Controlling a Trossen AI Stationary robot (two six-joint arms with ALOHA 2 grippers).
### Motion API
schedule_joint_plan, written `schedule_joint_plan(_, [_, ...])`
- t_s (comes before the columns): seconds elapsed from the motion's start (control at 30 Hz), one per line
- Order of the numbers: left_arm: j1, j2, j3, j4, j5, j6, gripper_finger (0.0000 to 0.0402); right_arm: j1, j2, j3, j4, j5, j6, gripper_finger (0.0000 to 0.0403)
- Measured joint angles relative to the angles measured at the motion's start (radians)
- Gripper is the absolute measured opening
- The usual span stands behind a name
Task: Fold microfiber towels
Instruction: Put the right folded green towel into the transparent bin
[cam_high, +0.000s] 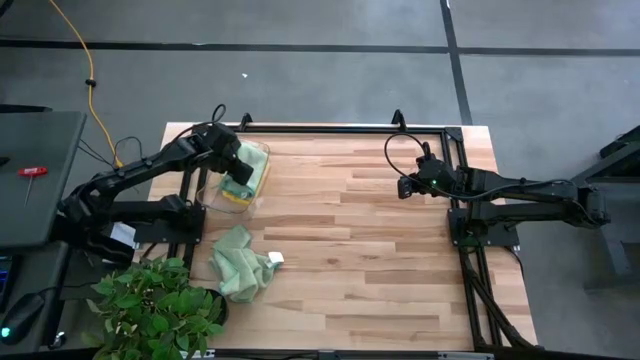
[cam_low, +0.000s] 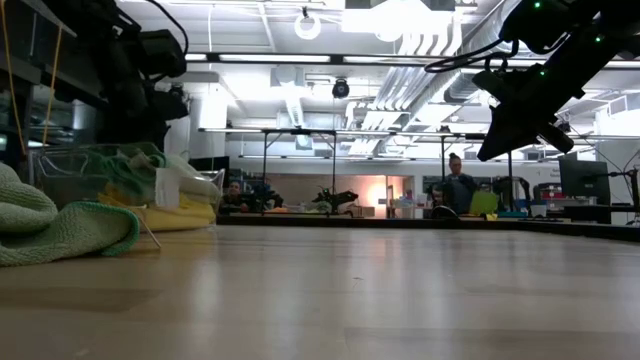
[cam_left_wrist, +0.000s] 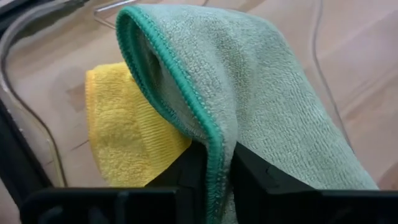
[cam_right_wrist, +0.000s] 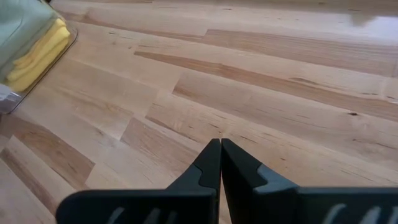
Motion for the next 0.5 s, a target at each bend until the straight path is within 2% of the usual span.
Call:
schedule_joint_plan(0.2, [0.015,0.0,0.016,-0.017,-0.028,0.018,0.0117,0.0,0.0,0.0,0.0,-0.015,0.0,0.0004])
schedule_joint_plan(0.37, [0.017,0.0,0.104,-0.085,-0.09,0.086,0.0182,0.0,0.0,0.0,0.0,-0.017,0.0,0.0004])
schedule_joint_plan(0.5, [0.017,0.0,0.192,-0.135,-0.099,0.128,0.0215,0.0,0.0,0.0,0.0,-0.017,0.0,0.0004])
